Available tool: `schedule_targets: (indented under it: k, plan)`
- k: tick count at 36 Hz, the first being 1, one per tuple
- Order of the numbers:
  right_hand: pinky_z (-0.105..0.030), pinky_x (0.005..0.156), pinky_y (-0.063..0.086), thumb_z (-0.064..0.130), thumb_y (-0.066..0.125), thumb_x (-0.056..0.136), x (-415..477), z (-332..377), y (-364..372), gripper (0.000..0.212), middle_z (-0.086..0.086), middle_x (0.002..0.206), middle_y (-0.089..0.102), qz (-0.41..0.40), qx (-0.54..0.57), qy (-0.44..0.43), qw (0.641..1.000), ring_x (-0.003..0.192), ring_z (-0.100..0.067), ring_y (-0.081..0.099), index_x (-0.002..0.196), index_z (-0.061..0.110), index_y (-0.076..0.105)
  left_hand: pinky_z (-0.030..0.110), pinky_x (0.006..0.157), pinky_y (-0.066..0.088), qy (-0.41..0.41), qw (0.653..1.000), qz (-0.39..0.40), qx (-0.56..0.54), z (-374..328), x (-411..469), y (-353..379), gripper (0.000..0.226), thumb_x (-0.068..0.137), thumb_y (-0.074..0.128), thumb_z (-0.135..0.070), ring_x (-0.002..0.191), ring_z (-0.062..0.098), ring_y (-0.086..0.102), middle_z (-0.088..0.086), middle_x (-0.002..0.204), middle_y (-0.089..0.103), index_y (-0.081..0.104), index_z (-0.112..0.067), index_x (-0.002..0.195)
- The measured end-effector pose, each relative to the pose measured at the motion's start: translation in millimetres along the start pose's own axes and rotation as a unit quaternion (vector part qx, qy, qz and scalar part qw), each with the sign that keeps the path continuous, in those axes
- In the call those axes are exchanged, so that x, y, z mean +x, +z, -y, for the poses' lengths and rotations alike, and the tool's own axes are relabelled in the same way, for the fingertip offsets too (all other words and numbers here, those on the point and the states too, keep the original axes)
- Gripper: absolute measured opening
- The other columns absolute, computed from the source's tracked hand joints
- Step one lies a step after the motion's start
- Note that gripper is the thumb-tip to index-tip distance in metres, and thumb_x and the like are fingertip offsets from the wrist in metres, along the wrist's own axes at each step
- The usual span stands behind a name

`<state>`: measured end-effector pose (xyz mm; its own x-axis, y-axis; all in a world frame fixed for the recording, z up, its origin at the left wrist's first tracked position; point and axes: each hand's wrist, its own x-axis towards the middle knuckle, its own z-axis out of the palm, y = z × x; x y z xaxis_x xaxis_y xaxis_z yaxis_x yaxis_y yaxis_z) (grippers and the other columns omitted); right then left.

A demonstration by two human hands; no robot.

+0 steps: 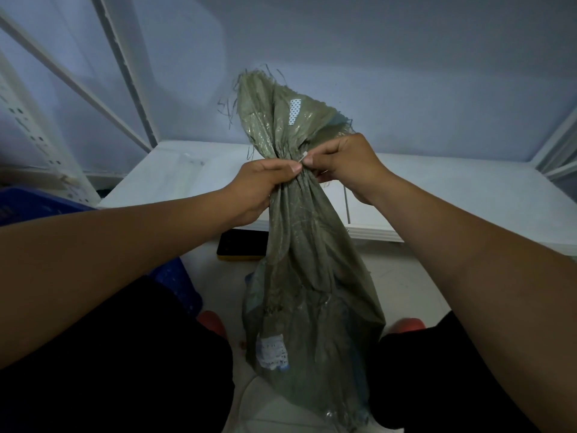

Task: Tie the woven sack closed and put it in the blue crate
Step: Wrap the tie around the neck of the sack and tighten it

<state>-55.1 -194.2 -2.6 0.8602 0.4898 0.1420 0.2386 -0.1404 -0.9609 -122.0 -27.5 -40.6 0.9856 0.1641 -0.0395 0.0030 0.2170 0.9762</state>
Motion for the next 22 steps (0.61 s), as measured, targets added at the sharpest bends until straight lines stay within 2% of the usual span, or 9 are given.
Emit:
schedule_targets:
  k: [3,11,17,20,22]
  plan:
    - [-0.029,0.065,0.059,-0.001,0.077,0.084,-0.3,-0.4,1.9,0.008,-0.009,0.071,0.071,0.002,-0.012,-0.007,1.0,0.064,-0.019,0.065,0.081,0.006,0.077,0.031,0.086,0.059,-0.006,1.0,0.004,-0.001,0.9,0.5,-1.6,0.012,0.092,0.068,-0.006,0.088,0.02,0.071,0.012,0.096,0.075,0.074,-0.003,0.101]
    - [-0.025,0.061,0.059,-0.003,0.077,0.083,1.4,1.8,3.6,0.012,-0.002,0.062,0.071,0.01,-0.051,-0.017,0.999,0.056,-0.014,0.065,0.077,0.008,0.076,0.032,0.087,0.059,-0.013,1.0,0.003,-0.006,0.1,1.3,-4.5,0.017,0.092,0.068,-0.007,0.091,0.021,0.072,0.014,0.099,0.075,0.072,-0.001,0.107]
    - [-0.035,0.067,0.062,0.002,0.08,0.082,2.5,2.8,4.9,0.003,-0.011,0.068,0.07,-0.014,-0.113,-0.031,0.993,0.061,-0.019,0.065,0.081,0.001,0.077,0.043,0.098,0.055,-0.024,1.0,-0.009,0.011,0.7,2.5,-7.1,0.03,0.088,0.073,-0.01,0.105,0.031,0.068,0.023,0.116,0.071,0.071,0.002,0.115]
    - [-0.037,0.067,0.063,0.001,0.08,0.082,1.6,4.2,5.6,0.008,-0.012,0.066,0.069,-0.021,-0.138,-0.035,0.99,0.059,-0.017,0.065,0.086,-0.005,0.077,0.046,0.096,0.055,-0.028,0.999,-0.008,0.02,0.3,2.4,-7.5,0.024,0.087,0.074,-0.01,0.104,0.034,0.069,0.022,0.11,0.073,0.074,0.0,0.109]
    - [-0.038,0.067,0.063,0.001,0.08,0.081,1.6,4.5,5.7,0.005,-0.008,0.064,0.069,-0.021,-0.154,-0.038,0.987,0.058,-0.018,0.065,0.084,-0.002,0.078,0.044,0.093,0.056,-0.029,0.999,-0.008,0.028,-1.5,1.2,-6.5,0.017,0.088,0.073,-0.009,0.097,0.029,0.07,0.018,0.102,0.075,0.077,-0.003,0.103]
